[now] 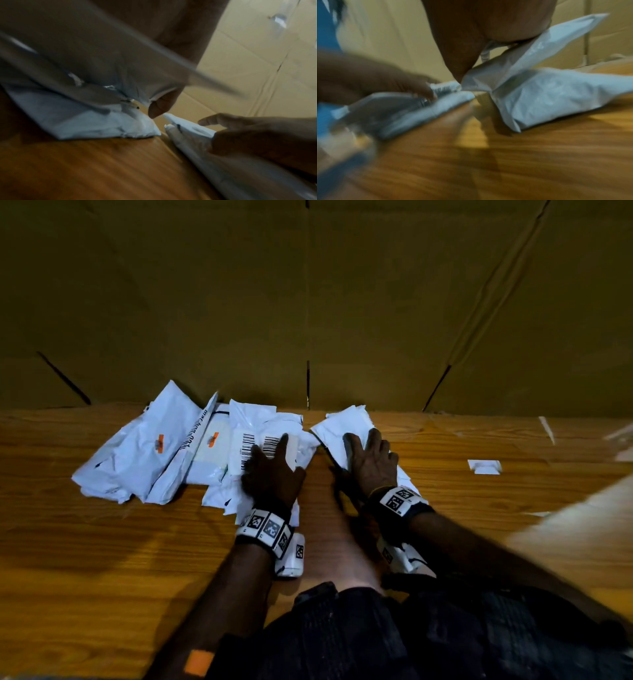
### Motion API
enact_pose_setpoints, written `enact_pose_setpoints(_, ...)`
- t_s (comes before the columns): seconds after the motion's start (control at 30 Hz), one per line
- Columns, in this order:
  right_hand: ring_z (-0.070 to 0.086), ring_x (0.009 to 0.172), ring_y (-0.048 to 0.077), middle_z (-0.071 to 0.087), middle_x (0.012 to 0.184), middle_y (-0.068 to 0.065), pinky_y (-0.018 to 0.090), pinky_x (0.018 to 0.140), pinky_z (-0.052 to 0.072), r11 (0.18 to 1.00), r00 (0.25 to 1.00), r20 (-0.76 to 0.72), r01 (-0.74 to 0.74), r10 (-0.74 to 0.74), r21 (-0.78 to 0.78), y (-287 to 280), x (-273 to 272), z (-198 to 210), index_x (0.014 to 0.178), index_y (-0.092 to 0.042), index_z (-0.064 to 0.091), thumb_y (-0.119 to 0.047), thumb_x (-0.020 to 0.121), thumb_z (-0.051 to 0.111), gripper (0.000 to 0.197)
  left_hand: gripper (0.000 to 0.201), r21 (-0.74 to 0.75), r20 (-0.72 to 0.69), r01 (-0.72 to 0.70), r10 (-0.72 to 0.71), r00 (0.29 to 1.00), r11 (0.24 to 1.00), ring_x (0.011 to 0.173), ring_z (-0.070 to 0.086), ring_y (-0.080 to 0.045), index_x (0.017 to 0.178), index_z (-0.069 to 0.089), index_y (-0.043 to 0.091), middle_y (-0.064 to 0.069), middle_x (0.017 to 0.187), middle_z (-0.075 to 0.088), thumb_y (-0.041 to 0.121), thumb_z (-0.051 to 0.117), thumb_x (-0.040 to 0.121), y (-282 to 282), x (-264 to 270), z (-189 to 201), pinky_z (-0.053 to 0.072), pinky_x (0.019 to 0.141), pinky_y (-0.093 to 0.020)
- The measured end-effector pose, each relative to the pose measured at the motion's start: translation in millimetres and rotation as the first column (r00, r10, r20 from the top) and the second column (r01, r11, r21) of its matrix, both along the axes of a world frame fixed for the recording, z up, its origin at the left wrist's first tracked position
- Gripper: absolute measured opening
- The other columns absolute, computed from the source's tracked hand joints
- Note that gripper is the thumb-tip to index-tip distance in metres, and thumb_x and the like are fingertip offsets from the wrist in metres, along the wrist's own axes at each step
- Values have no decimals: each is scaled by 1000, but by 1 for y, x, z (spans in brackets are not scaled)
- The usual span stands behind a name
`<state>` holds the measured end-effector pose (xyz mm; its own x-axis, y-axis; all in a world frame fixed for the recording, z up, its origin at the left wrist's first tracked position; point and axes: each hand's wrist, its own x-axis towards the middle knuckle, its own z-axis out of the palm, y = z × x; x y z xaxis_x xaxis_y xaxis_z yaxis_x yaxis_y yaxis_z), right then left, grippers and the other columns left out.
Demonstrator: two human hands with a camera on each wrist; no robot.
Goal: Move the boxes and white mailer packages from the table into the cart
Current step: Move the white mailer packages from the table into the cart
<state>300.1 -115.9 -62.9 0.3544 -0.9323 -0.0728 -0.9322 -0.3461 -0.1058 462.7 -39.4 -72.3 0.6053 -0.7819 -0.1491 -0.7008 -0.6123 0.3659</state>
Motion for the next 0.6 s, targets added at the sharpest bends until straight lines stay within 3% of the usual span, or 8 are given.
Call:
enact_pose_setpoints(0.13,31,131,38,20,151,17,51,100,34,999,977,209,34,-39,29,14,-21,13,148,-33,24,-61,84,51,75,74,-112,-54,-24,18,998,993,136,30,-46,150,15,48,-20,156,17,73,42,85,9,-4,7,30,106,-58)
enact_pose_setpoints(0.23,30,134,37,21,152,13,50,101,34,994,945,309,84,-102,71,32,-44,22,146,-36,28,-60,82,56,74,76,-159,-89,-25,11,996,987,130,35,-43,148,17,51,-12,155,18,57,59,84,15,-22,16,36,101,-54)
enact_pose_setpoints(0.33,30,135,35,22,152,10,49,103,34,983,915,365,131,-170,131,52,-76,31,144,-38,32,-65,74,53,78,79,-179,-199,-36,0,980,983,129,34,-42,145,18,56,-6,156,13,46,63,80,22,-53,19,36,102,-51)
enact_pose_setpoints(0.4,29,137,32,22,152,8,48,106,33,969,879,416,177,-235,172,65,-100,35,143,-40,34,-68,69,50,81,78,-252,-191,42,-93,977,967,130,36,-40,144,22,54,-7,155,19,47,61,78,34,-79,17,38,104,-50)
enact_pose_setpoints(0.5,30,138,31,25,152,10,46,108,34,953,848,436,252,-301,169,80,-143,38,143,-41,34,-77,68,44,84,75,-374,-141,200,-269,953,906,131,41,-41,144,39,39,-20,146,36,48,54,72,50,-125,9,39,106,-49)
enact_pose_setpoints(0.6,33,136,31,28,150,10,46,105,36,932,812,458,316,-361,176,96,-191,37,143,-41,35,-81,63,41,89,80,-329,-206,240,-317,926,913,137,31,-35,145,33,46,-15,149,27,42,61,70,55,-169,7,32,110,-41)
